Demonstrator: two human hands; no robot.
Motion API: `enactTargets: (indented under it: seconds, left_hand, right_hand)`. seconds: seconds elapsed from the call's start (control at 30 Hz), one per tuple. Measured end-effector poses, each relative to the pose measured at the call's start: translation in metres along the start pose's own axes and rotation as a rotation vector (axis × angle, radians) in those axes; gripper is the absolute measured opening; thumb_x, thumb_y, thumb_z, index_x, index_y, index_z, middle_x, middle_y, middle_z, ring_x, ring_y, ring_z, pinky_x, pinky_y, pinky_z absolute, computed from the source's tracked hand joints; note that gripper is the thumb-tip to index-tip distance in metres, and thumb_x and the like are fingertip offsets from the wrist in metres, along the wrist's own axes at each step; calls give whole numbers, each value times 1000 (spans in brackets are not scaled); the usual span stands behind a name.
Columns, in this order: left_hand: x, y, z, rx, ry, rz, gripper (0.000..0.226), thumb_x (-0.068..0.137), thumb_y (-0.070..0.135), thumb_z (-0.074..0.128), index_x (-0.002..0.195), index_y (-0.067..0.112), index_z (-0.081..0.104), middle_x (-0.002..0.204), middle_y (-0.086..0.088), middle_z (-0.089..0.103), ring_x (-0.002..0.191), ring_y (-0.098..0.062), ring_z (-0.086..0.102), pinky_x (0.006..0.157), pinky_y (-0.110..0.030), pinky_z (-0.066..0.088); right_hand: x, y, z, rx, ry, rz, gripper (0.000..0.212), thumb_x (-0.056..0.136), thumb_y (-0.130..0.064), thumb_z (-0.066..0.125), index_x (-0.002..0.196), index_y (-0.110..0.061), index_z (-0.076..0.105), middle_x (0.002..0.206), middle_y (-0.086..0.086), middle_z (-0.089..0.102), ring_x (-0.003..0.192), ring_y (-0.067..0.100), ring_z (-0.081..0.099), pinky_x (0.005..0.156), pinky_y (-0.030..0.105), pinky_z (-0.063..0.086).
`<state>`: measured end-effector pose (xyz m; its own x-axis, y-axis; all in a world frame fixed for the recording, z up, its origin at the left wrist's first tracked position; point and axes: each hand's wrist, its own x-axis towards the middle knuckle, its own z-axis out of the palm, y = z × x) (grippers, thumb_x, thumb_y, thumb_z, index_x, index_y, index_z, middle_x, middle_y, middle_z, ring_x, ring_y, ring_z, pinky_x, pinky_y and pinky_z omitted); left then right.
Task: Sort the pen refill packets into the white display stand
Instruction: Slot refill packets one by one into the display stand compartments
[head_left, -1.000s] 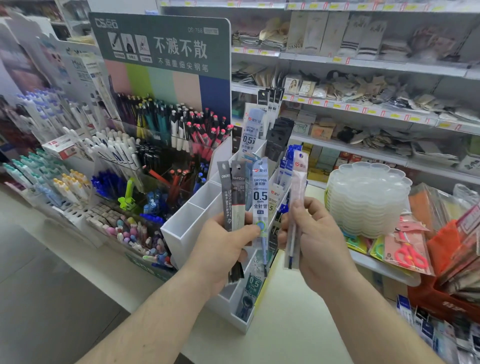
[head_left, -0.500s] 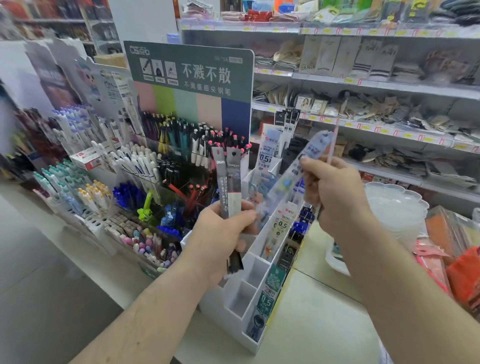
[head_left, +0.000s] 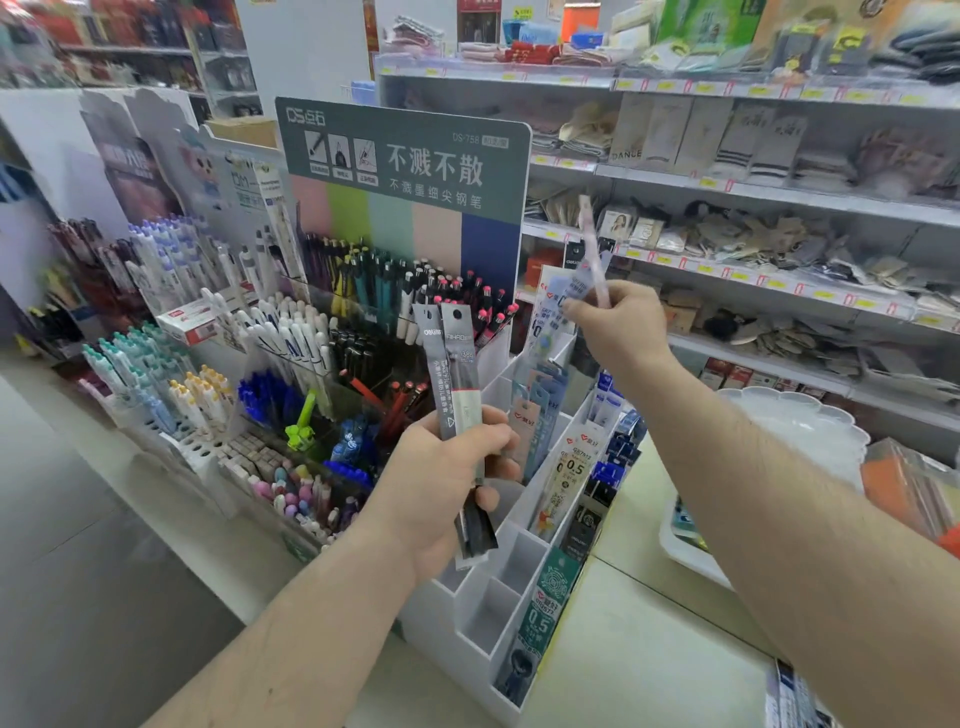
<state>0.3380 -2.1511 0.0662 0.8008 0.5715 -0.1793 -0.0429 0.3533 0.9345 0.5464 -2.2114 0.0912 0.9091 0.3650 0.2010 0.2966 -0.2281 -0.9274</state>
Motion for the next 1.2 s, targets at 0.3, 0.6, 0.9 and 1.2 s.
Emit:
enactTargets:
  seconds: [0.3, 0.6, 0.9, 1.2]
  left_hand:
    - [0, -2, 5, 11, -19, -20, 15, 93, -2, 57, 84, 9, 61, 66, -2, 63, 54, -11, 56, 40, -18, 35]
    - [2, -2, 7, 13, -13, 0, 14, 93, -4, 57, 85, 8, 60, 67, -3, 63, 53, -11, 55, 40, -19, 34]
    - [4, 3, 0, -45, 36, 39, 15, 91, -4, 57, 84, 9, 59, 66, -3, 62, 52, -11, 53, 38, -19, 33]
    - [2, 0, 3, -45, 21, 60, 16, 91, -5, 57, 83, 9, 57, 63, -1, 61, 50, -12, 53, 38, -19, 33]
  right_hand:
    - [-4, 3, 10, -161, -196, 127, 28, 88, -13, 73, 64, -16, 57, 59, -1, 50, 44, 11, 39, 37, 17, 32]
    - [-21, -6, -15, 60, -25, 193, 56, 95, -62, 45, 76, -10, 56, 67, 4, 48, 59, 17, 41, 59, 33, 34]
    - [-105, 14, -29, 471, -35, 217, 18, 98, -21, 59, 84, -13, 67, 65, -7, 60, 61, 6, 54, 65, 25, 44]
    - [-119, 49, -5, 275, 7, -117, 16, 90, -11, 70, 81, -23, 75, 68, -7, 72, 62, 9, 66, 57, 22, 52]
